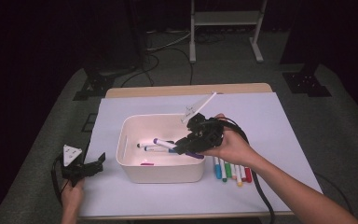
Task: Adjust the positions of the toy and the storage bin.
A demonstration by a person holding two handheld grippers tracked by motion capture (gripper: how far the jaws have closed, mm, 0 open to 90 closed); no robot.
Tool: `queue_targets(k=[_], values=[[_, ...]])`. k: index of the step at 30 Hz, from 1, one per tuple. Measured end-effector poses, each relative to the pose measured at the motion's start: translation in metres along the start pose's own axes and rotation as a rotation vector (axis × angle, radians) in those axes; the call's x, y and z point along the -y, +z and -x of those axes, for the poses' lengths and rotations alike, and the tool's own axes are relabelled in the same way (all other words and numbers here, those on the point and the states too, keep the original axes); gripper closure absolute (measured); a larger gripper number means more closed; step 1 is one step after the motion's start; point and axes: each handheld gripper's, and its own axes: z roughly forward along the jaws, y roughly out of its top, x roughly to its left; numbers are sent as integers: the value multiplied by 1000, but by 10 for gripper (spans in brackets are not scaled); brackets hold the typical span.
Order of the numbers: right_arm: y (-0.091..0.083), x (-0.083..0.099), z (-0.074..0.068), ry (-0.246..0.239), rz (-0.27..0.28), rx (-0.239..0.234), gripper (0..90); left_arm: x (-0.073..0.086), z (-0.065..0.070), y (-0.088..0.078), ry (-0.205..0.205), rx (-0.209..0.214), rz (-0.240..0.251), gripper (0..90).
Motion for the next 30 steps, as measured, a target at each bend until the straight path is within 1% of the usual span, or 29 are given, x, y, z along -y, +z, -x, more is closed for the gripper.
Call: queue_targets(k=[2, 3, 6, 7, 18, 26, 30], values=[[4, -2, 0, -15, -3, -5, 757, 0, 0, 0, 1, 0, 0, 0], [6, -3, -1, -10, -6, -8, 757, 0, 0, 0, 1, 0, -1, 0], [12, -6, 0, -23, -15, -19, 757, 0, 0, 0, 0, 0, -2, 0], [14, -6, 0, -18, -18, -22, 757, 0, 0, 0, 1, 0, -2, 0], [38, -16, 2, -36, -53, -48, 757, 0, 0, 0, 0, 1, 0, 0], [52, -20, 7, -44, -67, -56, 757, 0, 0, 0, 1, 0, 0, 0], [61, -21, 7, -49, -86, -61, 757, 0, 0, 0, 0, 1, -1, 0]])
